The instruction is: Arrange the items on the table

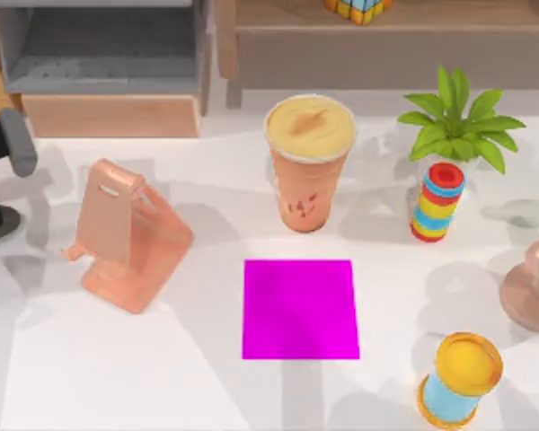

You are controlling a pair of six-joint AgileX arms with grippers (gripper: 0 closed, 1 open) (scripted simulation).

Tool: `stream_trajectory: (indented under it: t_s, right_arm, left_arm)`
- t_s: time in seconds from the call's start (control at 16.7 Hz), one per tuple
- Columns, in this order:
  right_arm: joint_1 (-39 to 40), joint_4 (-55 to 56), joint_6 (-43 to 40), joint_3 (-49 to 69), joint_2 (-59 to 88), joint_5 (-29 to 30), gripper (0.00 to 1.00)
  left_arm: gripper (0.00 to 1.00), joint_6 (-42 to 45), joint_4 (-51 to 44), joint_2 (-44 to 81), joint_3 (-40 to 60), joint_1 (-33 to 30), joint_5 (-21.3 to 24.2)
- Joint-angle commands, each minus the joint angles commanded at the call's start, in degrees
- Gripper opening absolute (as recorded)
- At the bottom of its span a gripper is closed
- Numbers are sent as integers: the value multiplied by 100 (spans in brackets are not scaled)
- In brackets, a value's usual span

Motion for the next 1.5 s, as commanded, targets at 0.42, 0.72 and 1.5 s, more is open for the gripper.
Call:
stream_trajectory:
  t_s: [0.42, 0.72, 1.5]
  right_arm:
    - [0, 0, 0, 0, 0, 0, 100]
    - [0, 0, 0, 0, 0, 0, 100]
    - [0, 0, 0, 0, 0, 0, 100]
  left_arm:
    - [92, 12, 353, 126, -274, 8, 1]
    - [55, 12, 353, 126, -274, 8, 1]
    - [0, 12, 353, 126, -274, 8, 1]
